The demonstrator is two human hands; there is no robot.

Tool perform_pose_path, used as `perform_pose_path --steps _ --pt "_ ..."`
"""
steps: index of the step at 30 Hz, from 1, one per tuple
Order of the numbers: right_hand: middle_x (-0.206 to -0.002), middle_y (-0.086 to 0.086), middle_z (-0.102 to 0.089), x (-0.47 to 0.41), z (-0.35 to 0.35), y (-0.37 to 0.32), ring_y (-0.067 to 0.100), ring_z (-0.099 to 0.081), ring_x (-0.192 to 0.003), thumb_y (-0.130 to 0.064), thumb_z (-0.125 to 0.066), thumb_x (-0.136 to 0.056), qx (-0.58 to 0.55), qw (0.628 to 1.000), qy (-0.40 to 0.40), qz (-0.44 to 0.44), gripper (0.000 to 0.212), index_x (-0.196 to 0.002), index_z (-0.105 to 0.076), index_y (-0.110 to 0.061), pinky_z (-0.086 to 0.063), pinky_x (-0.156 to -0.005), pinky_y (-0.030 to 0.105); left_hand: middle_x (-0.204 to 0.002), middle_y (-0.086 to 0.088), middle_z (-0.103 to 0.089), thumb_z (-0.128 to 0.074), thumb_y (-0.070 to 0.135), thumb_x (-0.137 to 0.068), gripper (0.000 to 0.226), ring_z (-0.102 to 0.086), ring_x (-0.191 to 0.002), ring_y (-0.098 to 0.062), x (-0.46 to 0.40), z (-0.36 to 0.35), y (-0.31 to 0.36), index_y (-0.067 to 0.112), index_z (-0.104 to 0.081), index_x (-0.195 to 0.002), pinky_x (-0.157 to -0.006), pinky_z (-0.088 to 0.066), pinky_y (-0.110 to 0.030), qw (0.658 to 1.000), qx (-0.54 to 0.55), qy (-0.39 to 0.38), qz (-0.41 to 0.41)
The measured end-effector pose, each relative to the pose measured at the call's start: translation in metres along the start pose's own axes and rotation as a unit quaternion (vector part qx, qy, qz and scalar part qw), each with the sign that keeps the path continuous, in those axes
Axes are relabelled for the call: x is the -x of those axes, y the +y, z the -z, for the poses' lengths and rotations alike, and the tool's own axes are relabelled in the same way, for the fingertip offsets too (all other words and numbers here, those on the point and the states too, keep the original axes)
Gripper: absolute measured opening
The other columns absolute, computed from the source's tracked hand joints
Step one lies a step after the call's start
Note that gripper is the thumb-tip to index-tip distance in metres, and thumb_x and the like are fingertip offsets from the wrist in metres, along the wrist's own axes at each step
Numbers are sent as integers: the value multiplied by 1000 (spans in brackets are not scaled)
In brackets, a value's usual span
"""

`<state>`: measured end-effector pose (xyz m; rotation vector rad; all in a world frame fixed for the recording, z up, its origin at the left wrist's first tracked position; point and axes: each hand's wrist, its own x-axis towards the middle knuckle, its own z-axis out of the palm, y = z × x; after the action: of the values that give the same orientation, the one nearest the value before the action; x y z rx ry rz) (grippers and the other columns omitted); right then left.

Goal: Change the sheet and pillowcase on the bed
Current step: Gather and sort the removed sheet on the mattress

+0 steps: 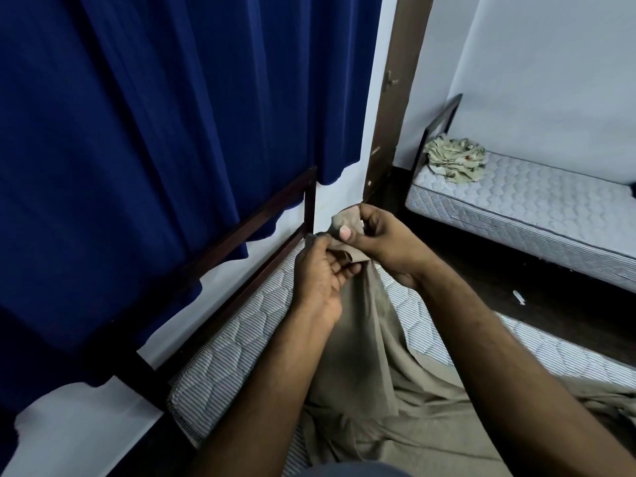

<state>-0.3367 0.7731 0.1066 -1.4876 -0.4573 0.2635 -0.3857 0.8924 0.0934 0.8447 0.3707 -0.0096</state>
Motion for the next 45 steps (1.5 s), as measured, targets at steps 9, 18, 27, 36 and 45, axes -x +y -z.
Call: perform_pose_path --steps 9,18,27,36,45 --pt "-86 1 -72 9 1 5 12 -64 -80 -19 -69 -95 162 976 108 101 7 -95 -69 -12 -51 -75 34 -58 -5 -66 -48 11 -96 28 -69 -55 -15 3 3 13 6 -61 -71 -52 -56 -24 999 37 36 2" --pt "-97 3 -74 17 -5 10 24 -70 -95 -17 -55 -102 233 963 67 121 15 -106 -68 -12 -54 -91 51 -70 -13 -72 -40 15 -102 39 -74 -64 -17 7 1 17 3 -60 -71 -55 -59 -25 999 51 10 12" --pt "-121 9 -71 25 -4 15 21 -64 -118 -1 -45 -104 169 978 12 123 26 -124 -63 2 -45 -107 36 -70 -17 -73 -39 14 -103 41 -76 -69 -24 13 -2 21 -1 -61 -72 -62 -61 -26 998 62 -16 0" --pt "-132 13 -65 32 -3 17 27 -57 -129 -2 -43 -105 96 990 -12 99 32 -133 -57 2 -40 -115 43 -66 -8 -72 -42 16 -105 37 -74 -64 -17 16 -5 21 3 -63 -77 -58 -60 -23 999 46 -25 -9" --pt "-121 3 -72 32 -10 17 13 -66 -114 -5 -52 -102 149 972 75 166 28 -126 -65 0 -49 -98 27 -75 4 -74 -44 21 -105 26 -59 -58 -2 10 -3 20 14 -68 -97 -47 -39 -14 997 -54 -53 -10"
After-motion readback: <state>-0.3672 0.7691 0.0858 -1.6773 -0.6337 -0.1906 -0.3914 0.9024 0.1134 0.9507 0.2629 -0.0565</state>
